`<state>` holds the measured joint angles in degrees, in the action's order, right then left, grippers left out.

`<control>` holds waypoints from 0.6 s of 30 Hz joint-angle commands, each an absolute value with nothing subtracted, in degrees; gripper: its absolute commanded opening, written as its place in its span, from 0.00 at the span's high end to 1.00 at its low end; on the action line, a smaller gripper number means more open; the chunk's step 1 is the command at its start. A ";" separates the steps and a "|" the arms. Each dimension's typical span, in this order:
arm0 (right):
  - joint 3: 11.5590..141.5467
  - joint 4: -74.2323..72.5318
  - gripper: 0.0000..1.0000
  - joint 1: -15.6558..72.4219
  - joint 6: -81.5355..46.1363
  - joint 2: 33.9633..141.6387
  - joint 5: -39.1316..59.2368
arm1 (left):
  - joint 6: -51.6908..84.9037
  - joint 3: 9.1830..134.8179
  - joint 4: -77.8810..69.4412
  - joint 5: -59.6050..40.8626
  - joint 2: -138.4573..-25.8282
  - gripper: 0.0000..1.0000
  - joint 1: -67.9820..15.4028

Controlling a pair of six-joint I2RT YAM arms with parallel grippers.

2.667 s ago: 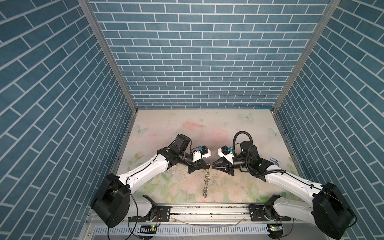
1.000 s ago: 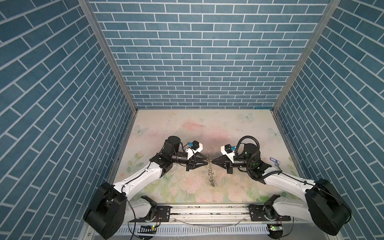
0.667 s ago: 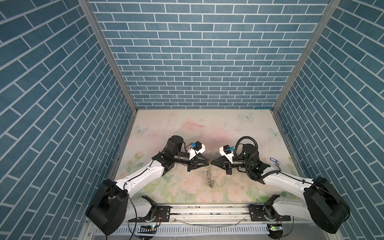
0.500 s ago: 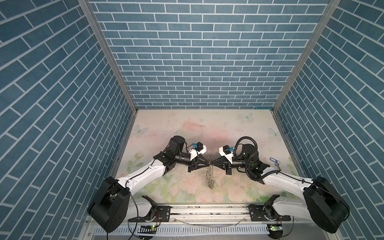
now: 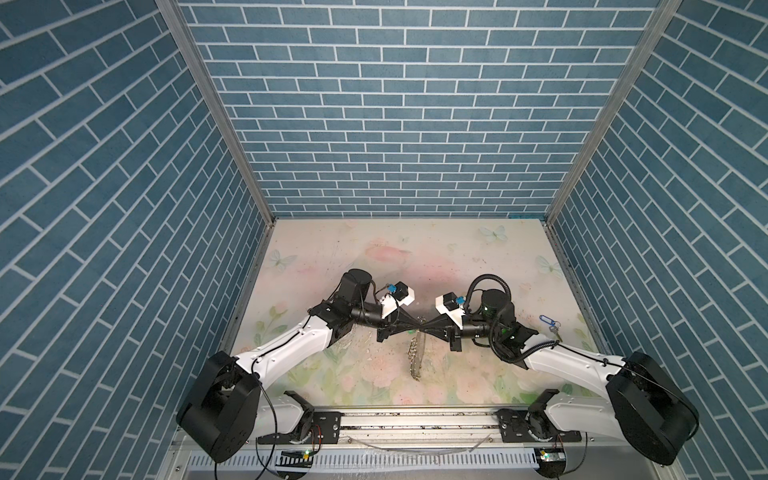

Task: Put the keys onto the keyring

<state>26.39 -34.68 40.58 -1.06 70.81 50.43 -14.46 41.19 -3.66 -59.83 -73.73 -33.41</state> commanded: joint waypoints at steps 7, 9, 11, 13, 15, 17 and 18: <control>27.06 -34.20 1.00 41.61 3.29 68.62 50.14 | -13.84 42.01 -3.37 -56.58 -73.32 0.92 -33.54; 27.25 -33.49 1.00 41.75 3.84 68.55 49.98 | -13.32 41.92 -3.85 -56.21 -73.31 0.90 -33.42; 27.25 -33.32 1.00 41.87 4.02 68.55 49.97 | -12.67 41.70 -4.49 -55.73 -73.05 0.88 -33.23; 27.33 -33.05 1.00 42.00 4.22 68.48 49.93 | -11.73 41.33 -5.67 -55.63 -72.74 0.87 -32.73; 27.33 -33.05 1.00 42.06 4.30 68.39 49.93 | -11.54 41.13 -5.97 -55.33 -72.51 0.86 -32.46; 27.25 -33.05 1.00 42.10 4.31 68.29 49.92 | -11.47 40.96 -5.97 -54.64 -72.26 0.86 -32.30; 27.25 -33.07 1.00 42.10 4.31 68.16 49.71 | -11.44 40.91 -5.98 -54.57 -72.19 0.85 -32.26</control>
